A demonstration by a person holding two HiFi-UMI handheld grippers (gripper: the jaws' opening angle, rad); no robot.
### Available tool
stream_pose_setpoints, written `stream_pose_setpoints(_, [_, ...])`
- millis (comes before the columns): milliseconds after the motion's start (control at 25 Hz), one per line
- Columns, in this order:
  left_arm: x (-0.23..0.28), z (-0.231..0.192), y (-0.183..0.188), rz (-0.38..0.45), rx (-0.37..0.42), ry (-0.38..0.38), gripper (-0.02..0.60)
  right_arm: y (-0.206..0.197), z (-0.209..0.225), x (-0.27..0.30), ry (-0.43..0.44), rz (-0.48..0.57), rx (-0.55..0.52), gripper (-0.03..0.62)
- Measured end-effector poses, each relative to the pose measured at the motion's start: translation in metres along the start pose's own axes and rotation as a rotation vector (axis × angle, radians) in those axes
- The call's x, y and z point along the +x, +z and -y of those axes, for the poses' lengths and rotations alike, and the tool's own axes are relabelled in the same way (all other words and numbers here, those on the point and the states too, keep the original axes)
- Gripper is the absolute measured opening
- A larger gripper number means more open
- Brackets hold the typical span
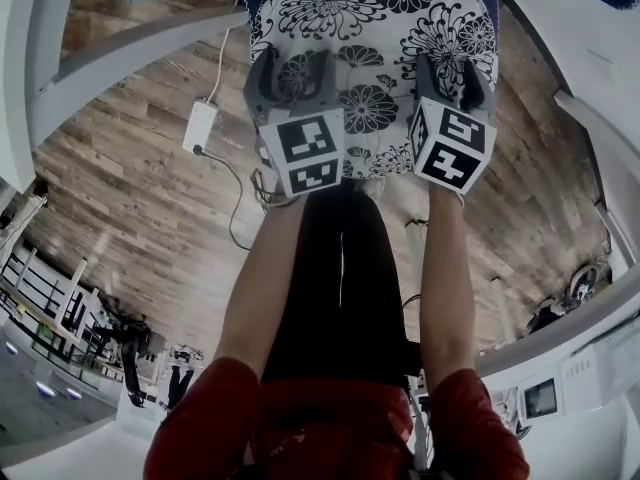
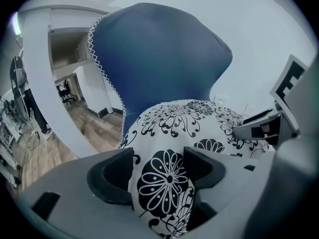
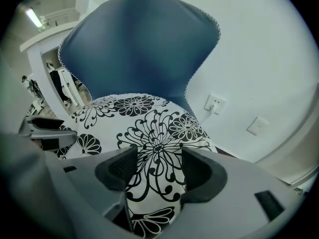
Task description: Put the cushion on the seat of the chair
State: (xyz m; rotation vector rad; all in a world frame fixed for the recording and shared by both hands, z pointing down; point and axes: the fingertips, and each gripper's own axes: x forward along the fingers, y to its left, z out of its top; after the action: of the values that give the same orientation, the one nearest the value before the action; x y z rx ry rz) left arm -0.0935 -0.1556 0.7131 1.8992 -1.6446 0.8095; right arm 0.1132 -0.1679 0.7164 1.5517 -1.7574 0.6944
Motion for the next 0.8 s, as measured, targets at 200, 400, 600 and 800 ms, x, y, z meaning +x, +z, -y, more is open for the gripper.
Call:
stream_pose_setpoints(200, [-0.001,-0.005,-0.003,-0.017,-0.018,-0.006,0.327,0.001,-0.004,-0.003,0.007,0.001,0.002,0.272])
stream_pose_setpoints(400, [-0.013,-0.009,-0.002,-0.025,-0.058,0.009,0.333,0.013,-0.008,-0.017,0.011,0.034,0.001,0.272])
stream_pose_setpoints(600, [-0.031,-0.007,0.003,-0.008,-0.059,0.017,0.333,0.025,-0.013,-0.036,0.024,0.067,-0.019,0.272])
stream_pose_setpoints(800, [-0.06,-0.002,0.029,0.05,-0.064,0.002,0.333,0.041,-0.018,-0.066,0.038,0.109,-0.02,0.272])
